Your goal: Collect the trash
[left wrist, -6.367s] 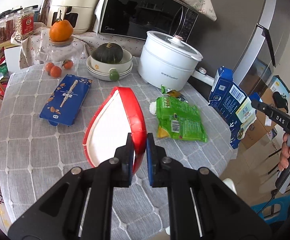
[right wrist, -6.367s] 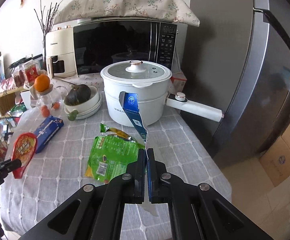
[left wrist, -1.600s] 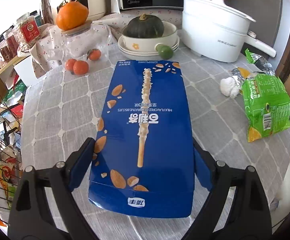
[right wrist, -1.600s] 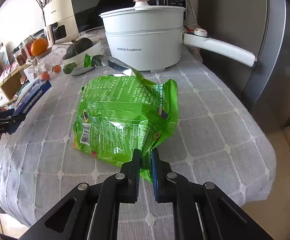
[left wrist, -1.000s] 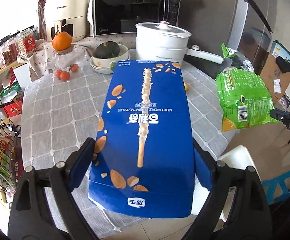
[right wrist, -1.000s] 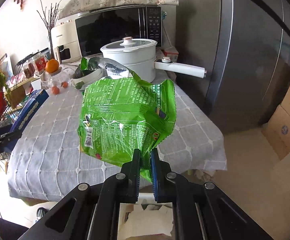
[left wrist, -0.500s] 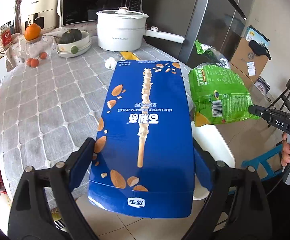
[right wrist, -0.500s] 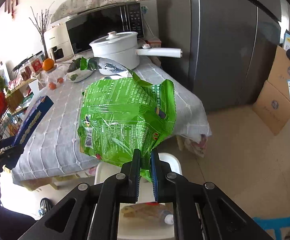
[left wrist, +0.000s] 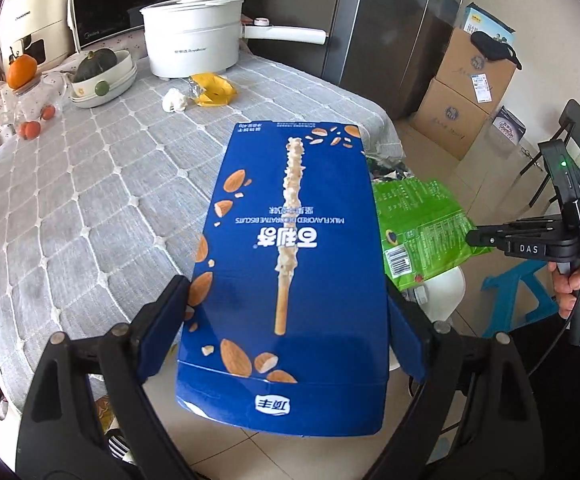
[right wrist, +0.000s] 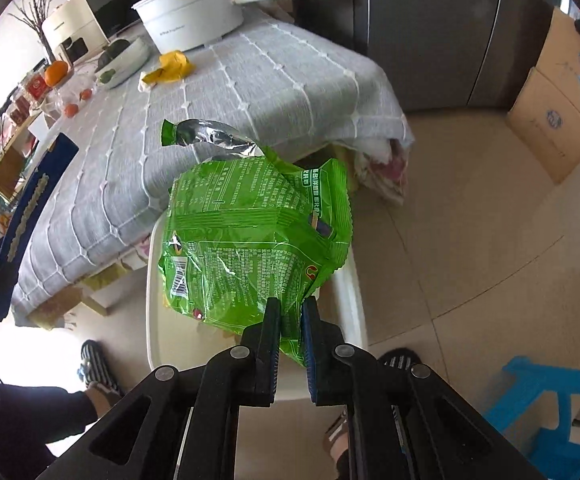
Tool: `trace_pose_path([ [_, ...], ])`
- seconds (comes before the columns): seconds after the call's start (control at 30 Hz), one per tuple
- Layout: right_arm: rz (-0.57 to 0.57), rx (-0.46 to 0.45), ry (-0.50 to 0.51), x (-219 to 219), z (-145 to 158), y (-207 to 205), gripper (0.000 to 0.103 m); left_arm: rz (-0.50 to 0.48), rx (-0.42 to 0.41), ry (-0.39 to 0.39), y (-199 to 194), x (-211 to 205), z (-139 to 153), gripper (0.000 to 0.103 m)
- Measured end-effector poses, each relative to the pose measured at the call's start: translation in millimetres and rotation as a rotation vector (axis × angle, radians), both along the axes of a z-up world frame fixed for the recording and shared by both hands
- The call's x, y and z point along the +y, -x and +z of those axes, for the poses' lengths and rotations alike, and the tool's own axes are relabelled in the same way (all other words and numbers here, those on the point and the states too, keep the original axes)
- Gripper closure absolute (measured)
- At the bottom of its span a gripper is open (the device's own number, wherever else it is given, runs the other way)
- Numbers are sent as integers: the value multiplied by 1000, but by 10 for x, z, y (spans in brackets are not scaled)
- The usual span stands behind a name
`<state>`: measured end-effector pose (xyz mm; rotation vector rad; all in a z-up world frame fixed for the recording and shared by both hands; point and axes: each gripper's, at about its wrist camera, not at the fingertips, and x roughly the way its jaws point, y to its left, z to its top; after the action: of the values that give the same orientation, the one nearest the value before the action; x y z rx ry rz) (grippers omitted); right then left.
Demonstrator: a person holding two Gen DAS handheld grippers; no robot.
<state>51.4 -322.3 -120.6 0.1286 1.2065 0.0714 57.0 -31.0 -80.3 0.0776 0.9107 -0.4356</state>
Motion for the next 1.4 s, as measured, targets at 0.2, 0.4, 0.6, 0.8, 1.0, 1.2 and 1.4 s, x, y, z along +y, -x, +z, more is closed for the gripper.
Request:
trace_pose_path([
  [0.2, -1, 64, -47, 75, -144, -51, 63, -34, 34, -25, 10, -114, -96, 12],
  [0.4, -42, -4, -29, -51, 46, -14, 52, -97, 59, -64, 4, -385, -209, 13],
  [0.6, -83, -24, -10, -218, 107, 16, 51, -199, 107, -105, -23, -775, -404, 38],
  [0.8, -114, -33, 3, -347, 124, 45, 51, -244, 123, -119, -62, -1013, -577, 38],
  [1.0, -123, -41, 0, -432, 135, 86, 51, -190, 151, -127, -34, -883, -627, 16],
  [1.2, -129, -35, -9, -455, 141, 95, 51, -67, 197, -205, 132, -412, -965, 9],
  [1.4, -87, -18, -12, -358, 119, 74, 46, -180, 257, -352, 335, -89, -1814, 7],
])
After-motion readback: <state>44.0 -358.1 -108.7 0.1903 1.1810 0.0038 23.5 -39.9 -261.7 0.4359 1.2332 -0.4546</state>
